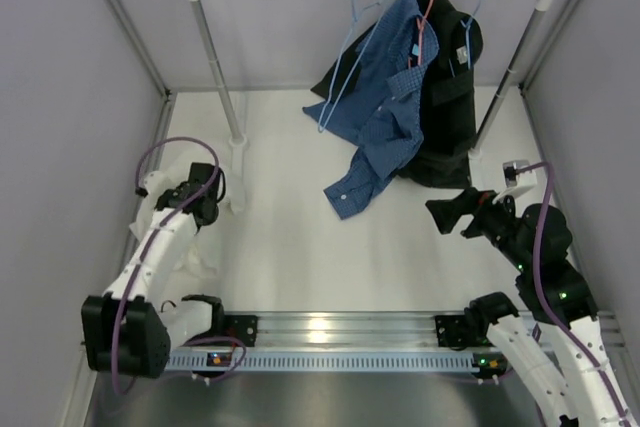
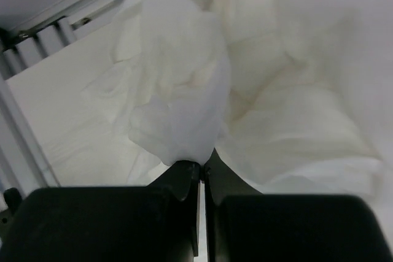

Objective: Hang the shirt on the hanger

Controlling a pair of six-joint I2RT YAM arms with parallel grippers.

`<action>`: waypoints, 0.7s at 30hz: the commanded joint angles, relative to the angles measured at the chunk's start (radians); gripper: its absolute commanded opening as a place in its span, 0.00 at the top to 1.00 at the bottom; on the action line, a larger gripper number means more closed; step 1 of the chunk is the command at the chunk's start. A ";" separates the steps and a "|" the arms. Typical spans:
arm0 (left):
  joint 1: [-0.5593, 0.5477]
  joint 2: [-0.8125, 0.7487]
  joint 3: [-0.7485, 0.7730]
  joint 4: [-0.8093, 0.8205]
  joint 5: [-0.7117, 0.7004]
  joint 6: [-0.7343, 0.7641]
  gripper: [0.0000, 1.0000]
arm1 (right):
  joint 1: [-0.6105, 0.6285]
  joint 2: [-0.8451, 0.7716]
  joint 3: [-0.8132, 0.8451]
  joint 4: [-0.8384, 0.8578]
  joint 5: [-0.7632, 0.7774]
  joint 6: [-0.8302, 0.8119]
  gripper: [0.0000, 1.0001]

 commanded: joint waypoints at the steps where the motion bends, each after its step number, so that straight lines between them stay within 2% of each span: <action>1: -0.006 -0.191 0.112 0.100 0.183 0.226 1.00 | -0.007 0.000 0.028 0.065 -0.016 -0.007 0.01; 2: -0.008 -0.279 0.146 0.119 0.257 0.338 1.00 | -0.007 0.002 0.036 0.067 -0.022 -0.013 0.01; 3: -0.008 -0.320 0.167 0.132 0.334 0.380 1.00 | -0.006 0.006 0.042 0.065 -0.025 -0.016 0.01; 4: -0.008 -0.357 0.195 0.145 0.486 0.423 1.00 | -0.007 0.008 0.048 0.065 -0.025 -0.025 0.01; 5: -0.010 -0.399 0.224 0.157 0.561 0.512 1.00 | -0.007 0.011 0.068 0.065 -0.022 -0.033 0.01; 6: -0.008 -0.481 0.286 0.168 0.624 0.552 1.00 | -0.007 0.017 0.078 0.064 -0.016 -0.041 0.01; 8: -0.008 -0.552 0.379 0.169 0.699 0.638 1.00 | -0.007 0.023 0.121 0.054 0.010 -0.067 0.00; 9: -0.008 -0.590 0.499 0.169 0.719 0.659 1.00 | -0.007 0.032 0.137 0.047 0.023 -0.076 0.01; 10: -0.008 -0.589 0.567 0.165 0.750 0.682 1.00 | -0.007 0.042 0.157 0.039 0.033 -0.090 0.01; 12: -0.008 -0.566 0.708 0.160 0.912 0.716 1.00 | -0.006 0.078 0.219 0.009 0.072 -0.107 0.01; 13: -0.008 -0.518 0.840 0.160 0.980 0.713 1.00 | -0.006 0.091 0.241 -0.001 0.078 -0.117 0.01; 16: -0.007 -0.384 1.017 0.160 1.225 0.629 1.00 | -0.007 0.132 0.305 -0.018 0.069 -0.124 0.00; 18: -0.005 -0.324 1.048 0.160 1.364 0.546 1.00 | -0.007 0.135 0.324 -0.015 0.032 -0.124 0.01; 21: -0.005 -0.266 0.996 0.168 1.548 0.493 1.00 | -0.007 0.119 0.324 -0.019 -0.029 -0.145 0.01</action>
